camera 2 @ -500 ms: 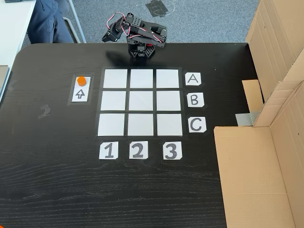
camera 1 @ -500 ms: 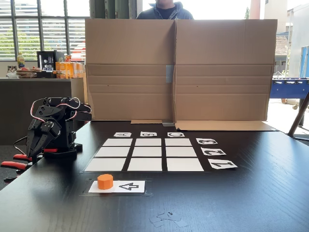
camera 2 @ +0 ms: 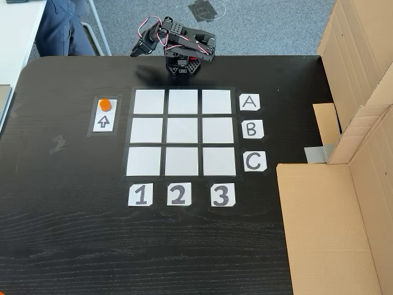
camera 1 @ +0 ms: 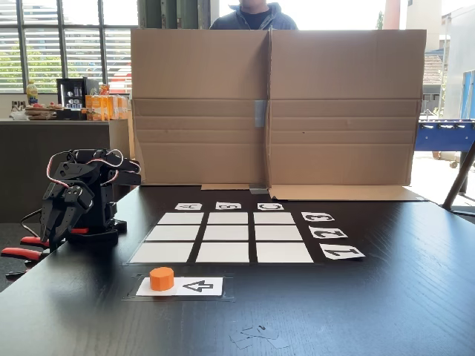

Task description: Pick up the round, orange token and place it in the grid on square A1.

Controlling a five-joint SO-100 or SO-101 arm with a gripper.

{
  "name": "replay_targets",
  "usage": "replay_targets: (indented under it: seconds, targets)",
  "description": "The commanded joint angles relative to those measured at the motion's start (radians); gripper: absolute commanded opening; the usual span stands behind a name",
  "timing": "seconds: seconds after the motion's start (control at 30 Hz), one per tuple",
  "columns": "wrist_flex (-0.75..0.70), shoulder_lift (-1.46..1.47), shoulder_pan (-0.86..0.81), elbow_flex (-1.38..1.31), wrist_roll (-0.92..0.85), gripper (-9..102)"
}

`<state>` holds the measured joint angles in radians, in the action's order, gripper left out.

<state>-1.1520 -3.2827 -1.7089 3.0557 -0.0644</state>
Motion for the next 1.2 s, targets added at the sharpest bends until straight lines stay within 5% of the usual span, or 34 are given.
replay_targets:
  seconds: [0.0,0.57,1.17]
  targets:
    - [0.003,0.026,-0.028,0.002,-0.008,10]
    - [0.040,0.321,0.000,-0.192,-0.009,27]
    - [-0.255,0.992,0.166,-0.827,-0.025,19]
